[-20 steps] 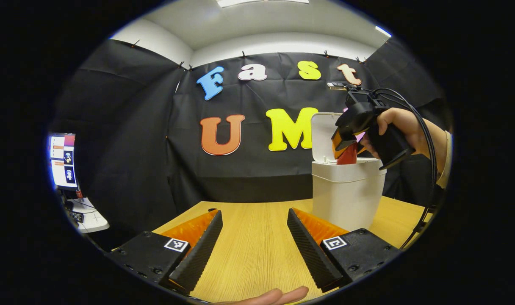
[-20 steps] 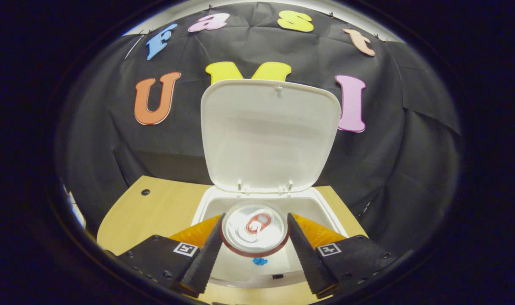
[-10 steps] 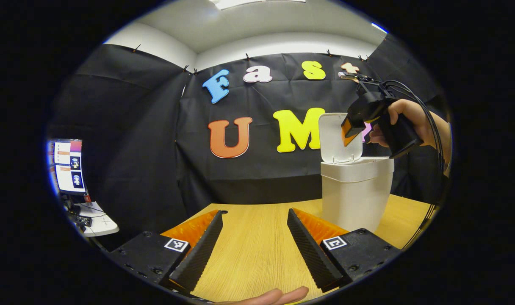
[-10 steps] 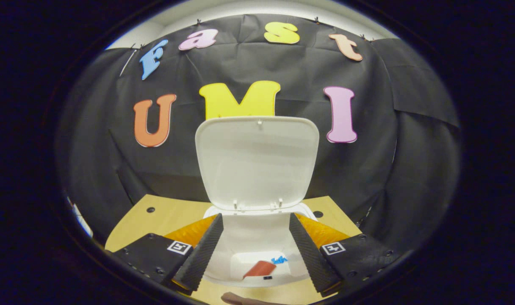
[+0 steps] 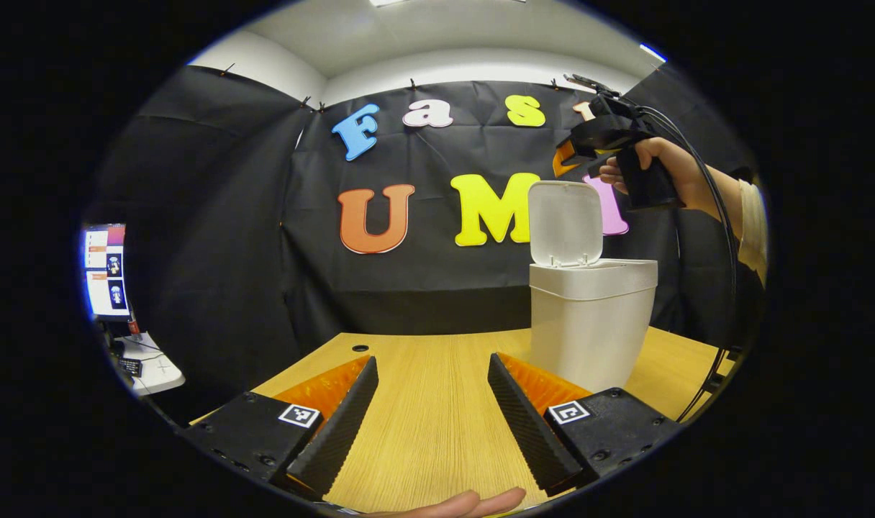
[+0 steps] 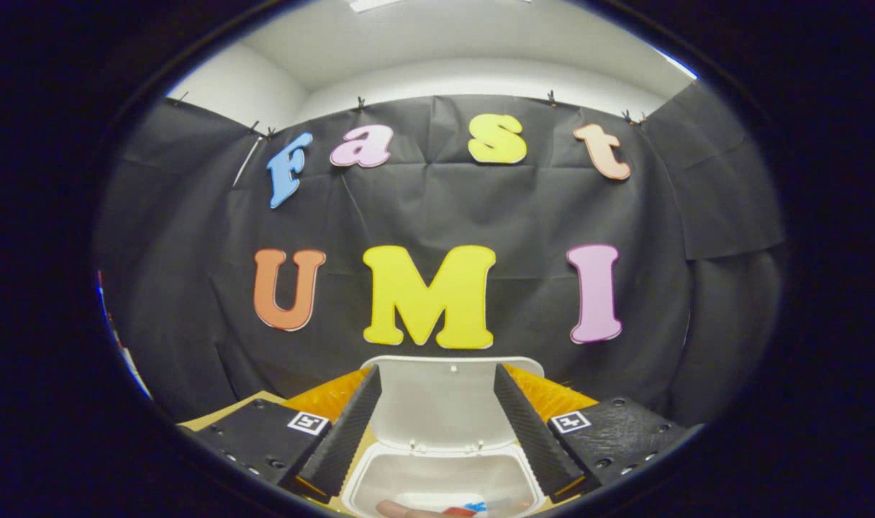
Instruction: Press the lid of the desktop garbage bin to open it, pick up the crumpled paper on the desktop and throw it into the bin, then pick up the pop can on the desktop and drop it into the bin, and finally close the garbage bin lid.
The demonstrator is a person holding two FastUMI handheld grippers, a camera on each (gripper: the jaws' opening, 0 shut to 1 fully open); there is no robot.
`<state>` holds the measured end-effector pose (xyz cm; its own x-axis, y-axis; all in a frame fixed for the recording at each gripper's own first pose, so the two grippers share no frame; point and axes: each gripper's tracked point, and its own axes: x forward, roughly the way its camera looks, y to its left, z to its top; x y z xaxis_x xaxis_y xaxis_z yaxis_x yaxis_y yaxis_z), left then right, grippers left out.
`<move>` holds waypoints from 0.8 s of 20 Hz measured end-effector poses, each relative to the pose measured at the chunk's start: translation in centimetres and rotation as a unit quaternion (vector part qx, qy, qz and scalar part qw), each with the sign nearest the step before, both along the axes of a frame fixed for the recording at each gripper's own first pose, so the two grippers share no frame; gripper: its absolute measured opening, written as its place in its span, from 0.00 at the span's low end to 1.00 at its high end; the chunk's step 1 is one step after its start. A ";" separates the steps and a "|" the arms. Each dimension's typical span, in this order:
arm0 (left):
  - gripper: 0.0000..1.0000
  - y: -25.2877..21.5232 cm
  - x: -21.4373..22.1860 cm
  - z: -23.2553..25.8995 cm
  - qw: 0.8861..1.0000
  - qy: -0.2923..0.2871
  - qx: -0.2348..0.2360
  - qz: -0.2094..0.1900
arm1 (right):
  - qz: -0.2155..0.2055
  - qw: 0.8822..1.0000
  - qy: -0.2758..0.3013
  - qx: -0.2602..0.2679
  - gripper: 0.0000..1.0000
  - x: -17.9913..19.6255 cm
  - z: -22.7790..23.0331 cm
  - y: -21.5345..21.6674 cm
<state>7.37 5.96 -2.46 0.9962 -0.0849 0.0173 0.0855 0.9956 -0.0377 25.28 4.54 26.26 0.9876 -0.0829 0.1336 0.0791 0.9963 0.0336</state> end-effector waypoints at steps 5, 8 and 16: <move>0.99 1.1 0.5 0.2 1.000 -0.004 -0.007 0.007 | -0.057 0.998 0.013 0.001 0.94 4.7 1.5 -1.0; 0.99 1.3 1.0 -0.4 1.000 0.005 -0.018 0.005 | -0.076 0.996 0.035 -0.005 0.94 7.3 1.0 -1.8; 0.99 3.3 1.1 -0.2 1.000 -0.004 -0.008 0.025 | -0.047 0.995 0.081 0.040 0.96 5.5 -1.0 -1.8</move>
<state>8.45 9.26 -2.71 0.9991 -0.0339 0.0259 0.0352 0.9980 -0.0532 30.81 2.73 25.24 0.9829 -0.1803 -0.0378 0.1831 0.9787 0.0926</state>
